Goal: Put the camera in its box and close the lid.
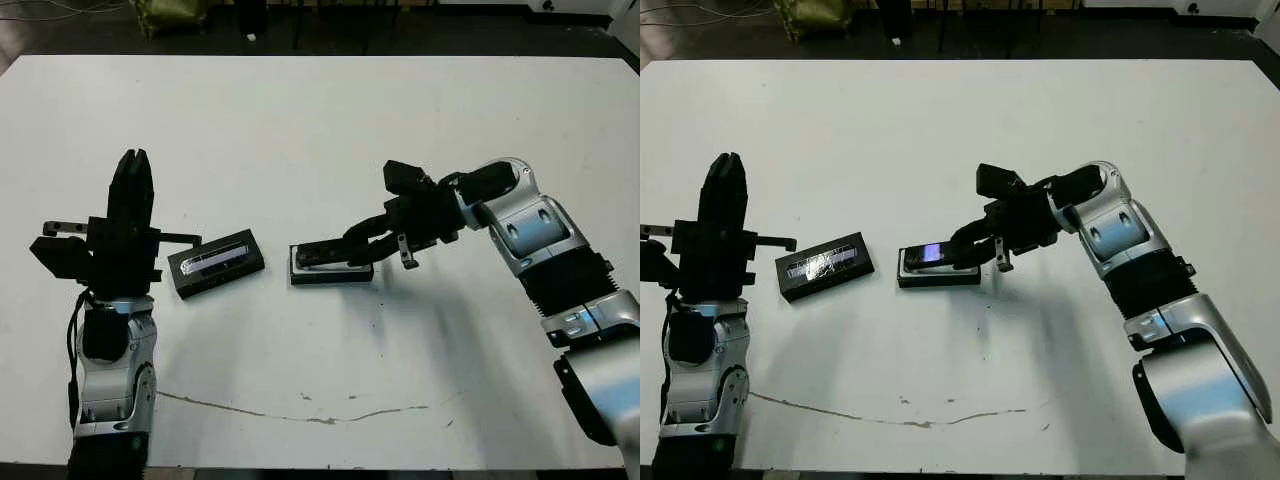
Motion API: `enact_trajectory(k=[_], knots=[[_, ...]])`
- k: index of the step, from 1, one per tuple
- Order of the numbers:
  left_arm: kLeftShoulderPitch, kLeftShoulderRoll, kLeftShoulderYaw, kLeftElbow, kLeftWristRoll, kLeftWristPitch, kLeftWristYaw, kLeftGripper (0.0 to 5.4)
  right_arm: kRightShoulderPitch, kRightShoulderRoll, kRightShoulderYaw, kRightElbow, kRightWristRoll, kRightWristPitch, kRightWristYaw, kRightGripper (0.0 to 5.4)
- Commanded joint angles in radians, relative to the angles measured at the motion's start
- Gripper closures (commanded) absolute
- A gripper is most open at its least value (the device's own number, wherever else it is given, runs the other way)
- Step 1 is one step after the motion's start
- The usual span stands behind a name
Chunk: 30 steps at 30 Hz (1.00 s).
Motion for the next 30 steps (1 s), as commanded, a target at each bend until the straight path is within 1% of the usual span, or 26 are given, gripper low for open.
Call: enact_trajectory(k=[1, 5, 9, 13, 17, 19, 26, 27, 28, 29, 30], knots=[[0.022, 0.001, -0.001, 0.012, 0.004, 0.001, 0.001, 5.40, -0.011, 0.006, 0.019, 0.004, -0.019, 0.018, 0.008, 5.21], [0.022, -0.001, -0.001, 0.007, 0.005, 0.007, 0.004, 5.40, -0.007, 0.014, 0.026, 0.004, -0.026, 0.027, 0.007, 5.21], [0.021, -0.001, -0.002, 0.009, 0.006, 0.004, 0.003, 5.40, -0.001, 0.021, 0.034, 0.009, -0.035, 0.009, 0.008, 5.21], [0.023, 0.002, 0.000, 0.013, 0.010, -0.001, 0.001, 5.40, 0.001, 0.027, 0.048, 0.000, -0.052, 0.018, 0.003, 5.21], [0.026, -0.001, -0.001, 0.011, 0.001, 0.001, -0.002, 5.40, 0.010, 0.032, 0.054, -0.005, -0.064, -0.013, -0.003, 5.21], [0.026, -0.002, -0.001, 0.013, 0.005, -0.003, -0.001, 5.40, 0.013, 0.038, 0.054, -0.001, -0.062, 0.003, -0.002, 5.21], [0.026, -0.002, -0.002, 0.021, 0.002, -0.012, -0.004, 5.40, 0.034, 0.063, 0.040, 0.006, -0.047, -0.002, -0.022, 5.21], [0.026, -0.002, -0.001, 0.022, 0.005, -0.013, -0.002, 5.40, 0.035, 0.066, 0.036, 0.004, -0.037, 0.024, -0.018, 5.21], [0.026, -0.002, -0.001, 0.023, 0.005, -0.014, -0.002, 5.40, 0.036, 0.068, 0.034, -0.004, -0.030, 0.040, -0.012, 5.03], [0.026, -0.002, 0.000, 0.023, 0.002, -0.014, -0.004, 5.40, 0.038, 0.067, 0.035, -0.014, -0.027, 0.038, -0.005, 4.82], [0.026, -0.001, 0.000, 0.024, 0.001, -0.014, -0.005, 5.40, 0.042, 0.064, 0.038, -0.035, -0.028, 0.015, 0.000, 4.63]])
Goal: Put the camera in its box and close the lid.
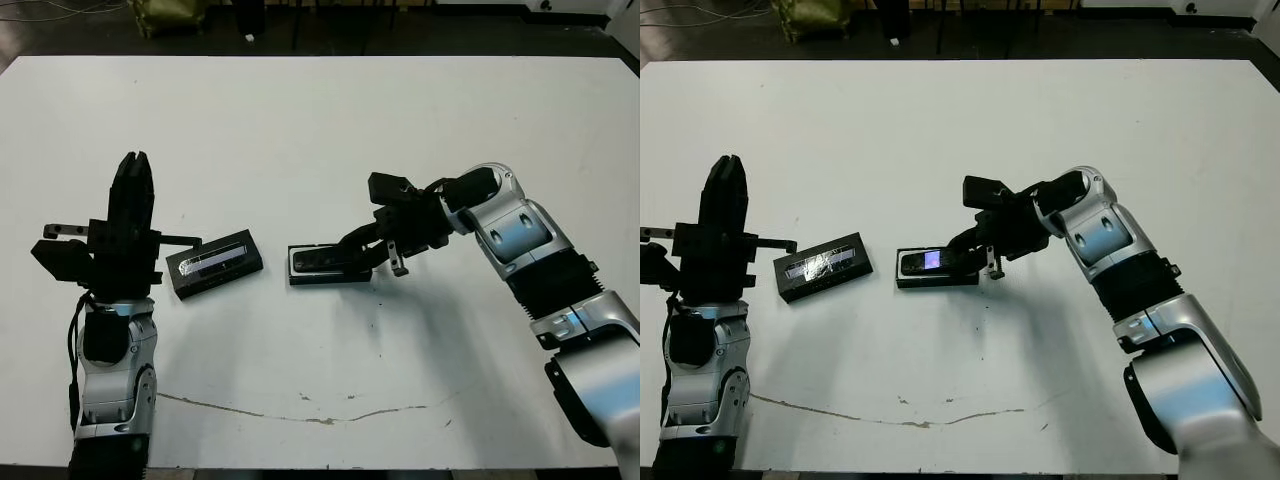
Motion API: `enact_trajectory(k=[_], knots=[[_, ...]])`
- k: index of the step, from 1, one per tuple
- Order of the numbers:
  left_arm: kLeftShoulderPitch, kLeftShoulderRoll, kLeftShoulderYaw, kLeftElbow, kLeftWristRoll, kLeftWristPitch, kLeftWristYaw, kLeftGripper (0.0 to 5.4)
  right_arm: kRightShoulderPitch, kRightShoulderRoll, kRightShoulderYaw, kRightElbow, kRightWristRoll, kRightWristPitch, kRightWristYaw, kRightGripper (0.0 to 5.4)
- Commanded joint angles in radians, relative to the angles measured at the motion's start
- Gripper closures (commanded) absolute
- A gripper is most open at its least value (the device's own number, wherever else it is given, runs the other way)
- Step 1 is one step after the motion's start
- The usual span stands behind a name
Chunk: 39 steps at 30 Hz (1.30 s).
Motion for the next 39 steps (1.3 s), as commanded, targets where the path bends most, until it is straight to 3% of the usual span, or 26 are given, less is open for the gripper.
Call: enact_trajectory(k=[1, 3, 13, 21, 30, 34, 39], knots=[[0.019, 0.001, 0.000, 0.016, -0.003, -0.001, -0.003, 5.40, 0.037, 0.023, 0.019, -0.051, 0.016, -0.031, 0.014, 4.40], [0.022, -0.001, -0.001, 0.010, -0.007, 0.009, -0.001, 5.40, 0.044, 0.019, 0.019, -0.084, 0.018, -0.062, 0.014, 3.94], [0.018, -0.001, -0.002, 0.015, -0.014, 0.004, -0.007, 5.40, 0.055, -0.001, -0.015, -0.133, 0.044, -0.081, -0.008, 1.78], [0.017, 0.001, -0.001, 0.018, -0.003, -0.001, -0.005, 5.40, 0.053, -0.012, -0.037, -0.164, 0.062, -0.066, -0.014, 0.02], [0.016, 0.003, -0.001, 0.018, -0.017, 0.006, -0.012, 5.40, 0.071, -0.046, -0.132, -0.233, 0.124, 0.036, -0.077, 0.02], [0.019, 0.016, 0.013, 0.023, -0.024, 0.005, -0.018, 5.40, 0.122, -0.070, -0.240, -0.313, 0.204, 0.141, -0.152, 0.02], [0.021, 0.076, 0.055, 0.053, -0.007, -0.026, -0.042, 5.40, 0.274, -0.069, -0.422, -0.455, 0.288, 0.150, -0.340, 0.40]])
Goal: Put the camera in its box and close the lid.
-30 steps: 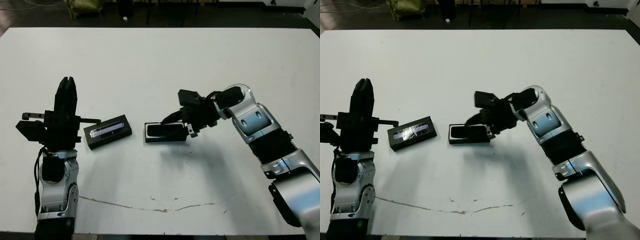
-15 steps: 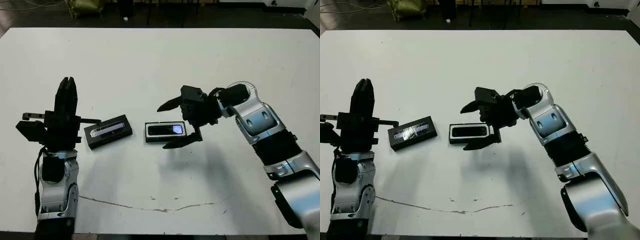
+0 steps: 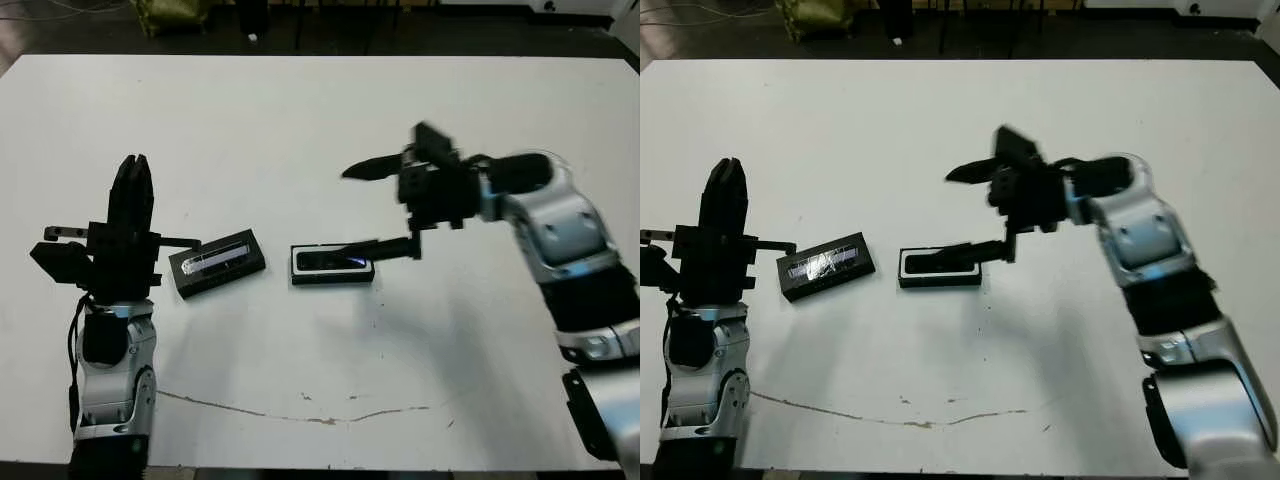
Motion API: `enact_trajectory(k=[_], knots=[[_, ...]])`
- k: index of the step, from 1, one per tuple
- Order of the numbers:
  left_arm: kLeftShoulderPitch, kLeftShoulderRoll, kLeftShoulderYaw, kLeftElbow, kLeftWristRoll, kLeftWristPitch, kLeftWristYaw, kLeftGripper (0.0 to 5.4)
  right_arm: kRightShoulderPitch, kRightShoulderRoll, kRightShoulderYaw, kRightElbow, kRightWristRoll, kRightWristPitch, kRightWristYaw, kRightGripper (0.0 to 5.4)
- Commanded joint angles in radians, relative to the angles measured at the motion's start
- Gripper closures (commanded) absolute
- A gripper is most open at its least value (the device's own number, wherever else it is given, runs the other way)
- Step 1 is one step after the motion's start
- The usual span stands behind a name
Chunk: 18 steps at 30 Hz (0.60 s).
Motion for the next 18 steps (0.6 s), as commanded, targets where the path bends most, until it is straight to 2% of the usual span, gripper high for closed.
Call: enact_trajectory(k=[1, 5, 7, 11, 14, 18], knots=[[0.016, 0.061, 0.038, 0.032, 0.008, -0.013, -0.022, 5.40, 0.125, -0.006, -0.097, -0.091, 0.016, -0.011, -0.139, 0.63], [0.014, 0.156, 0.073, 0.048, -0.014, -0.014, -0.096, 5.40, 0.233, 0.009, -0.186, -0.112, 0.037, -0.091, -0.256, 1.54], [0.013, 0.220, 0.082, 0.051, -0.051, 0.012, -0.171, 5.40, 0.264, 0.010, -0.216, -0.093, 0.049, -0.130, -0.287, 2.02], [0.014, 0.374, 0.078, 0.023, -0.152, 0.165, -0.355, 5.40, 0.314, 0.002, -0.255, -0.092, 0.063, -0.181, -0.334, 2.90], [-0.022, 0.526, 0.052, 0.036, -0.169, 0.277, -0.529, 5.01, 0.346, 0.004, -0.273, -0.105, 0.081, -0.170, -0.371, 3.57], [-0.149, 0.687, -0.034, 0.099, -0.157, 0.410, -0.772, 4.09, 0.351, 0.007, -0.271, -0.083, 0.096, -0.192, -0.378, 4.47]])
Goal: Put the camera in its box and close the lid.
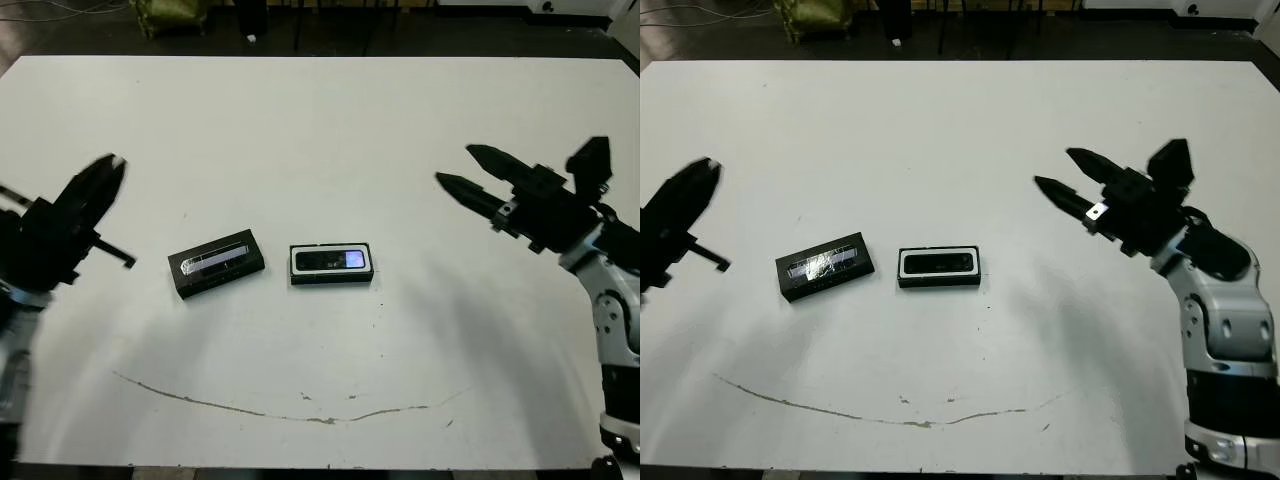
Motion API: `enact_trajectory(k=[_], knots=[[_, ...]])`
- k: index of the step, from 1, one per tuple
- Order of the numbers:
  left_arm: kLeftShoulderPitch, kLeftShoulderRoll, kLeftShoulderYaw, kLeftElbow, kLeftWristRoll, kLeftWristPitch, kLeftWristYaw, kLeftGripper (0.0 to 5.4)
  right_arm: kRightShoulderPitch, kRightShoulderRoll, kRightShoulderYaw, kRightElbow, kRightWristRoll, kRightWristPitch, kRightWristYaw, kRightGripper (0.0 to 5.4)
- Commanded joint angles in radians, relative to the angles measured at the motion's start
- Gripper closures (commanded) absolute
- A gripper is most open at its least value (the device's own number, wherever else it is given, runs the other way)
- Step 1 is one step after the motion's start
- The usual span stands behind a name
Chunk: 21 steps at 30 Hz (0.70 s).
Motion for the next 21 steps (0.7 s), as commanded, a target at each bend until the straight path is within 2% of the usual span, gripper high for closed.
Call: enact_trajectory(k=[1, 4, 11, 17, 21], knots=[[-0.108, 0.110, -0.095, 0.063, 0.039, 0.091, -0.171, 3.82, 0.012, 0.001, 0.001, 0.025, 0.016, -0.014, -0.008, 4.73], [-0.201, 0.135, -0.175, 0.095, 0.088, 0.141, -0.250, 3.14, 0.009, -0.001, 0.010, 0.028, 0.014, -0.018, -0.019, 5.39], [-0.326, 0.081, -0.290, 0.225, 0.157, 0.096, -0.357, 1.43, 0.007, -0.005, 0.023, 0.024, 0.016, -0.027, -0.030, 5.40], [-0.362, 0.067, -0.338, 0.260, 0.178, 0.133, -0.421, 0.02, 0.009, -0.007, 0.031, 0.017, 0.013, -0.014, -0.050, 5.40], [-0.390, 0.056, -0.362, 0.302, 0.178, 0.167, -0.478, 0.02, 0.010, -0.007, 0.037, 0.019, 0.015, -0.011, -0.056, 5.40]])
